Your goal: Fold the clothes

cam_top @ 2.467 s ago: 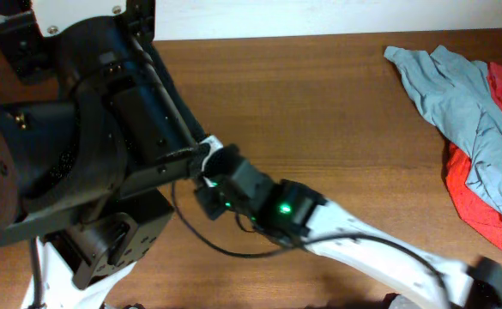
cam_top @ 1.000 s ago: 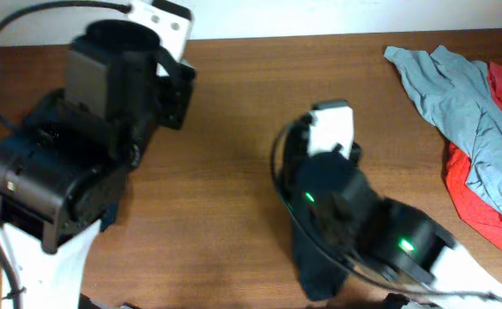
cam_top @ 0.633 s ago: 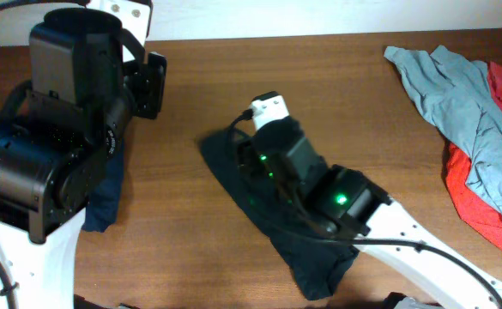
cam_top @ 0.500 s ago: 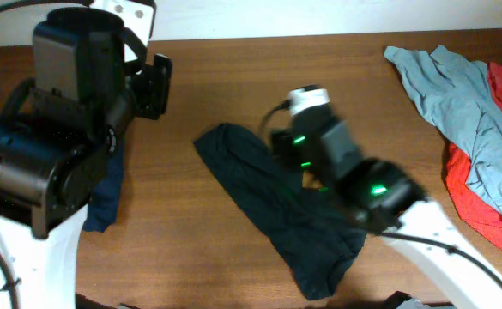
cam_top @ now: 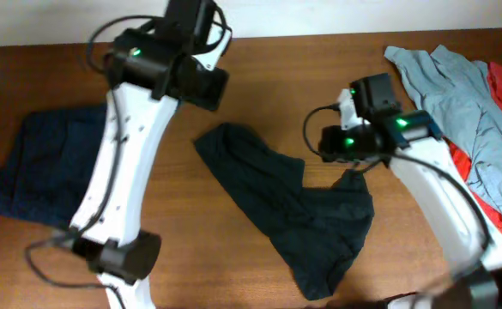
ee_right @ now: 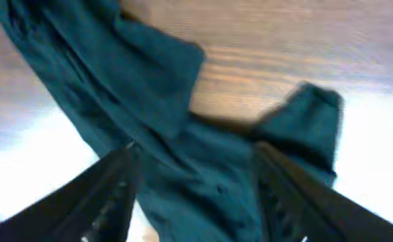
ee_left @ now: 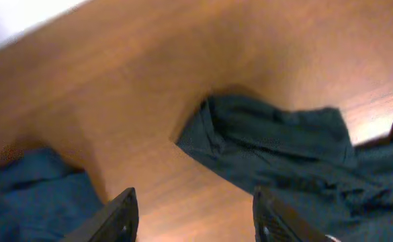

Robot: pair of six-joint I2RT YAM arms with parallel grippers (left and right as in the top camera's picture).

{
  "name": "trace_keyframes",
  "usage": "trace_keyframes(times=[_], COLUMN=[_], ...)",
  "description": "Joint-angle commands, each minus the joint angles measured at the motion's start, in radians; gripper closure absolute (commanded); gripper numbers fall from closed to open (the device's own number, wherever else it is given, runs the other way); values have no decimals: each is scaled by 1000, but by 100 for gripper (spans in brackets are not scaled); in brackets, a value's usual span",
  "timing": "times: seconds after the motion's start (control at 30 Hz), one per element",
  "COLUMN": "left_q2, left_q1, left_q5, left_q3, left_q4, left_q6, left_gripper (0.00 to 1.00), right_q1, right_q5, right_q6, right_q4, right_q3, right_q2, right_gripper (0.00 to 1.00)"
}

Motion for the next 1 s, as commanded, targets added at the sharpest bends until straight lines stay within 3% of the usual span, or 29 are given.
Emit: trace_keyframes(times=[0.0, 0.2, 0.47, 0.57, 0.7, 0.73, 0.77, 0.97], left_q2=[84, 179, 239, 240, 240, 240, 240, 258], left_q1=[6, 6, 25, 40, 63, 70, 71, 71], left_q5=[35, 35, 27, 28, 28, 29, 29, 40], left_q3=[3, 3, 3, 3, 3, 3, 3, 3], left_q4=[-21, -57, -68, -68, -78, -79, -79, -78], left_q6=[8, 8, 9, 9, 8, 9, 9, 9], left_gripper=[45, 45, 45, 45, 45, 45, 45, 44], right_q1=[-1, -2, -1, 0, 5, 6, 6, -38], right_q5=[-96, -190, -199, -200, -198, -197, -196, -53], right_q6=[-32, -54, -16, 7, 31, 33, 28, -5], right_q4=[39, 117, 218, 229, 232, 243, 255, 191], right_q3=[5, 5, 5, 5, 3, 3, 4, 90], right_q2=[144, 342, 451, 472, 497, 498, 494, 343], right_gripper=[42, 40, 40, 47, 64, 83, 95, 96])
